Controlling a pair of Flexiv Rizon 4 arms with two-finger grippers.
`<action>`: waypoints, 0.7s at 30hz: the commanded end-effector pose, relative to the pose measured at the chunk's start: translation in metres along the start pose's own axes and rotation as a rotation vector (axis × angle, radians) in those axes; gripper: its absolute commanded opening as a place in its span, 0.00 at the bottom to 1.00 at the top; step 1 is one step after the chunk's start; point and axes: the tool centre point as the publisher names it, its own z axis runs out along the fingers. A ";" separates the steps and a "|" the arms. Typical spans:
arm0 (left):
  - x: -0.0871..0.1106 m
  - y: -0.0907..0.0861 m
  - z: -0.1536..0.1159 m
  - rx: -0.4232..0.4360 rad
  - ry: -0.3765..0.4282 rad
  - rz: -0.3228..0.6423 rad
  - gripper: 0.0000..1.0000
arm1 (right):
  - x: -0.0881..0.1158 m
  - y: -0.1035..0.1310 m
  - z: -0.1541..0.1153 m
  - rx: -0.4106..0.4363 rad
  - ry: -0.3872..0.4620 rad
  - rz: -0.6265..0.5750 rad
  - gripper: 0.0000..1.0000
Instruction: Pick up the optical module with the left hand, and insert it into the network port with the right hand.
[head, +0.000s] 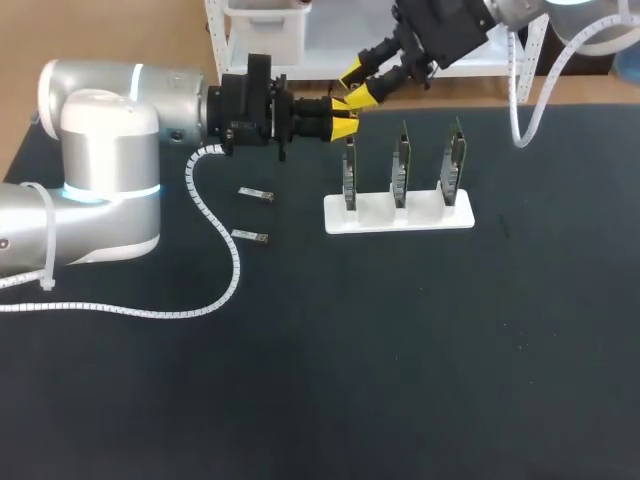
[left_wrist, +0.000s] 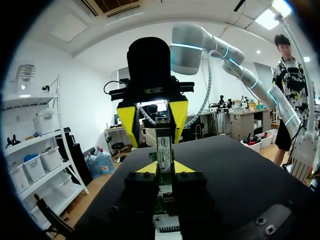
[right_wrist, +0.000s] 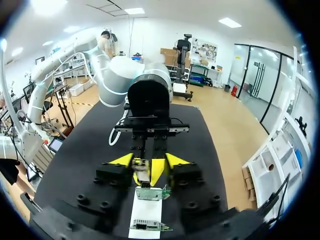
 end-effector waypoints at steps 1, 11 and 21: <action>0.001 0.001 0.001 0.006 -0.002 0.002 0.00 | 0.001 -0.002 0.000 0.000 -0.002 -0.002 0.00; 0.001 0.001 0.001 0.006 -0.002 0.002 0.07 | 0.001 -0.002 0.000 0.000 -0.002 -0.002 0.00; 0.001 0.001 0.001 0.006 -0.002 0.002 1.00 | 0.001 -0.002 0.000 0.000 -0.002 -0.002 0.00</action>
